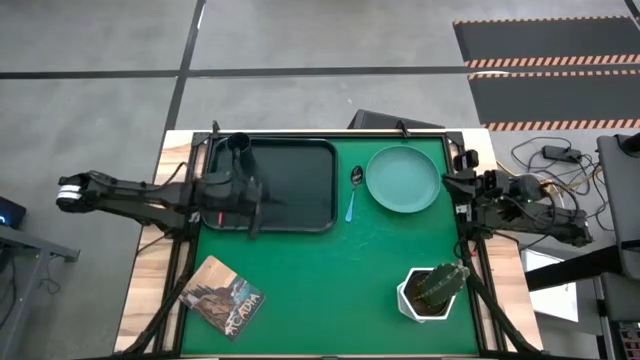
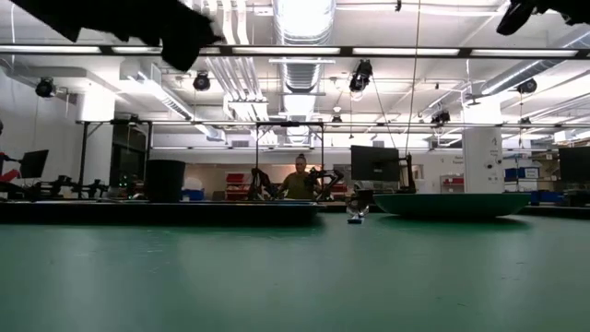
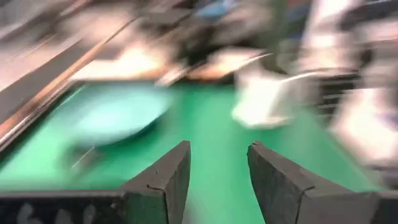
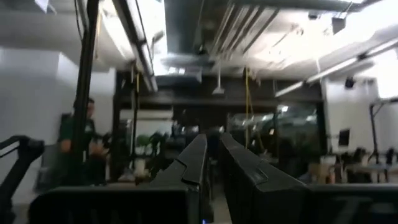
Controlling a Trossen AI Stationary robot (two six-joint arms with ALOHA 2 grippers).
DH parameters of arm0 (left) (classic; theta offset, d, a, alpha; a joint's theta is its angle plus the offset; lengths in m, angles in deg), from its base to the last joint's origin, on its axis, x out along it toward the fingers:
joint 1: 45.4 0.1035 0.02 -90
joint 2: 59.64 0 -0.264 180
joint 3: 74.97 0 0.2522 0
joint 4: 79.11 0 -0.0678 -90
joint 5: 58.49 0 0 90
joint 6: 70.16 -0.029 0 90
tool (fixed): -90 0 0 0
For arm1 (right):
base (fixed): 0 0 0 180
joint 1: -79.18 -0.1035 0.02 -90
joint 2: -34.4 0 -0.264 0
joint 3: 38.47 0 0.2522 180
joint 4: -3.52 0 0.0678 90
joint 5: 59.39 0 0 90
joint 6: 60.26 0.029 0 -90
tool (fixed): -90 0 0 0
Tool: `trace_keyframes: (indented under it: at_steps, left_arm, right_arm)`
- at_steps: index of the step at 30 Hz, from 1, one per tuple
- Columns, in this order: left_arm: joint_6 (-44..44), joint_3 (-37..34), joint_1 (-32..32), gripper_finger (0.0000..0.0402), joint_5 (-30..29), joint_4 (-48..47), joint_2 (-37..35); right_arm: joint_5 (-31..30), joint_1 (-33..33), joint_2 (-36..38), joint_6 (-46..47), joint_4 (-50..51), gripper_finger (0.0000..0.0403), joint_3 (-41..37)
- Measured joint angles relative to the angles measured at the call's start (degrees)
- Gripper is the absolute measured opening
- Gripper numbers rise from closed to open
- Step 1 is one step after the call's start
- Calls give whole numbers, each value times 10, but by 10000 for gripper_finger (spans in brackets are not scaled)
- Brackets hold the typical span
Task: Pick and place plate/cup/fork/spoon on tray
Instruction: Put the pink fork on the black serving tray to the bottom of the black cup
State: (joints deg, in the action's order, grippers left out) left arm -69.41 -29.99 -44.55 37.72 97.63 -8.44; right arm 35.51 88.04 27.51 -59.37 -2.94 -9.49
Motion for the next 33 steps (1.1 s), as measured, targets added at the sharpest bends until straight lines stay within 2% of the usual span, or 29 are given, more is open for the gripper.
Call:
trace_keyframes:
  at_steps: [2, 4, 9, 14, 17, 21, 24, 28, 33]
  left_arm:
    - [-21, -7, -3, 141, 59, 55, -3]
    - [-37, -8, -2, 141, 78, 81, -4]
    - [-111, -9, -2, 141, 84, 87, -4]
    - [-182, -9, -2, 141, 85, 85, -5]
    - [-244, -9, -2, 141, 85, 81, -9]
    - [-342, -17, -2, 137, 86, 60, -20]
    - [-394, -26, -2, 122, 120, 41, -33]
    - [-418, -28, -2, 96, 195, 25, -54]
    - [-418, -30, -2, 68, 206, 19, -87]
  right_arm:
    - [1, 0, -24, 10, 10, 31, 15]
    - [0, 0, -55, 12, 13, 31, 28]
    - [-4, 0, -156, 25, 12, 31, 92]
    - [-5, 0, -276, 42, 54, 31, 191]
    - [-7, 0, -344, 59, 108, 31, 263]
    - [-48, 0, -422, 71, 226, 31, 369]
    - [-72, 0, -481, 77, 314, 31, 433]
    - [-80, 0, -542, 96, 361, 31, 508]
    - [-81, 0, -626, 129, 397, 31, 564]
